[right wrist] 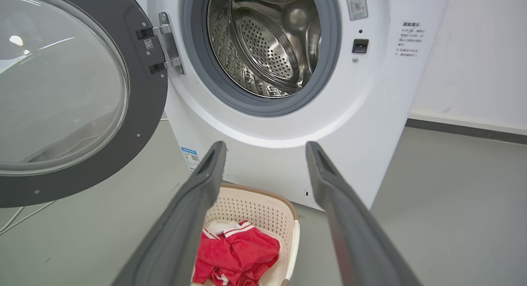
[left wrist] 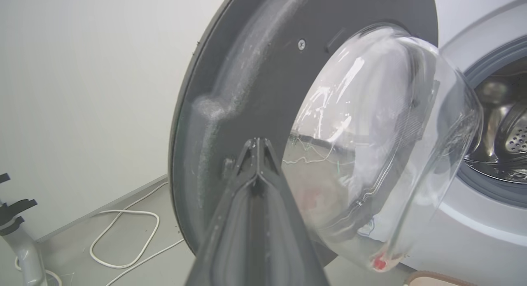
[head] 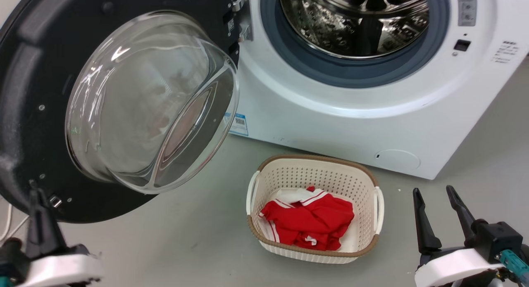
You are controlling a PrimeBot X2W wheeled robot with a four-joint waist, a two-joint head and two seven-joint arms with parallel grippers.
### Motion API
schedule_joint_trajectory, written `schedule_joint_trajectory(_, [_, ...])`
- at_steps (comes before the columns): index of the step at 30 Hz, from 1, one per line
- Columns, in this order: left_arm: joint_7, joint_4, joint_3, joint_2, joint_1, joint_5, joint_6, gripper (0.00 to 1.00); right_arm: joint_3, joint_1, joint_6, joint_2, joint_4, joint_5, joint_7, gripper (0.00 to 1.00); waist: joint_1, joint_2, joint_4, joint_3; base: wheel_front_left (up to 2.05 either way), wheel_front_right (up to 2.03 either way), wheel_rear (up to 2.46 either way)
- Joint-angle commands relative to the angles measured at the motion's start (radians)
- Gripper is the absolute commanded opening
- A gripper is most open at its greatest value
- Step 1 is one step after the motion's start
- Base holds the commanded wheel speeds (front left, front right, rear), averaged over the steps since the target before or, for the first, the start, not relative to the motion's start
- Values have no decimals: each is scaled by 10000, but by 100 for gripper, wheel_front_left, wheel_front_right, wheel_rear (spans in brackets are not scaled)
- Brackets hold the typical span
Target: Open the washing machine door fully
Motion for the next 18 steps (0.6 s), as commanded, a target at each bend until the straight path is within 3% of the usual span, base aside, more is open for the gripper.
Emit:
schedule_joint_trajectory(1, [35, -105, -148, -91, 174, 83, -49, 0, -14, 56, -6, 42, 53, 64, -65, 100, 0, -1, -166, -187, 0, 0, 0])
schedule_joint_trajectory(14, [174, 516, -2155, -687, 315, 242, -674, 0, 99, 55, -6, 88, 302, 47, -212, 100, 0, -1, -1346, -584, 0, 0, 0])
schedule_joint_trajectory(15, [157, 609, -2265, -704, 226, 273, -712, 5, 93, 25, -6, 89, 311, 69, -224, 100, 0, -1, -1459, -588, 0, 0, 0])
schedule_joint_trajectory(16, [132, 699, -2365, -718, 155, 314, -756, 27, 98, -5, -6, 90, 314, 67, -230, 100, 0, -1, -1573, -574, 0, 0, 0])
schedule_joint_trajectory(18, [91, 847, -2505, -724, 18, 381, -776, 58, 143, -51, -6, 91, 353, 76, -235, 100, 0, -1, -1829, -591, 0, 0, 0])
